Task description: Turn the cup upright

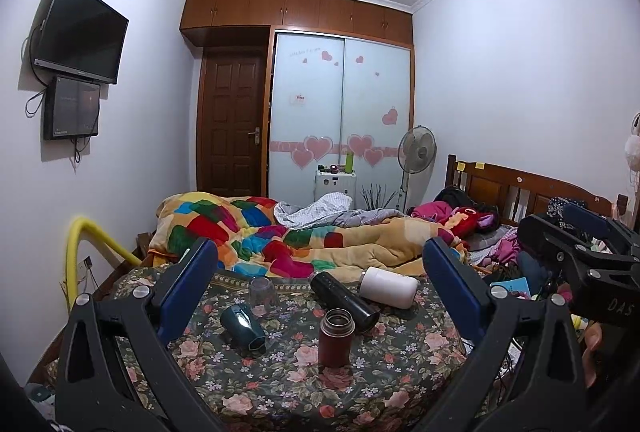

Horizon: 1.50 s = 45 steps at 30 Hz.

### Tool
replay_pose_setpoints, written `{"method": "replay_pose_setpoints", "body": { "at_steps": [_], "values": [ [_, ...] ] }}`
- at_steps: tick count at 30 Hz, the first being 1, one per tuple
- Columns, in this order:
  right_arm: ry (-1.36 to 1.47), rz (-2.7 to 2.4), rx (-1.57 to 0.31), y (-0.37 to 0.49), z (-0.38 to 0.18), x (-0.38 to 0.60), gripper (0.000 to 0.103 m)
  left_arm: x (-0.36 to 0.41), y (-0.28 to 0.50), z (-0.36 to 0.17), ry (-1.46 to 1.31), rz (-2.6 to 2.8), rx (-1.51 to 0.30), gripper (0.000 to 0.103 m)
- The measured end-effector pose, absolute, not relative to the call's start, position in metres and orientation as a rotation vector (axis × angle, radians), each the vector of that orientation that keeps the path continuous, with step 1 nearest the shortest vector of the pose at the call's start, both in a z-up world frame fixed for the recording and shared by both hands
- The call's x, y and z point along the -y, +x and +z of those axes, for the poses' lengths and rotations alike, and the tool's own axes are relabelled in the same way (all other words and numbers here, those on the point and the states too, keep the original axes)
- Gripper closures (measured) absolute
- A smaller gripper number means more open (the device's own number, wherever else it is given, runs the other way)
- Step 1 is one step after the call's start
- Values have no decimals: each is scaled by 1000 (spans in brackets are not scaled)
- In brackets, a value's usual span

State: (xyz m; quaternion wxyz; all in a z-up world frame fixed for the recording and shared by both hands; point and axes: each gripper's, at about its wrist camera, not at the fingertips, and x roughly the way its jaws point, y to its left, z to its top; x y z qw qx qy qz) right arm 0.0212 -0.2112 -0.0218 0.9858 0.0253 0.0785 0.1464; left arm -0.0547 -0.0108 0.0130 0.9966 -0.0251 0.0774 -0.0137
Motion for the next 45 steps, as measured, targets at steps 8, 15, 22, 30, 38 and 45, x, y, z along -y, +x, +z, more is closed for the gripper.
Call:
{"method": "replay_pose_setpoints", "body": {
  "at_steps": [8,15,22,30,38,45],
  "values": [
    [56,299,-161,23,-24,211,0,12,-49,10,-59,-29,-162,0],
    [55,297,-162,23,-24,212,0,15,-50,9,-58,-33,-162,0],
    [57,297,-163,24,-24,212,0,17,-51,10,-55,-43,-160,0],
    [57,296,-165,24,-25,213,0,19,-51,12,-53,-52,-161,0],
    [59,295,-166,25,-26,215,0,20,-51,13,-54,-56,-164,0],
    [57,296,-171,25,-26,215,0,18,-48,11,-52,-50,-170,0]
  ]
}}
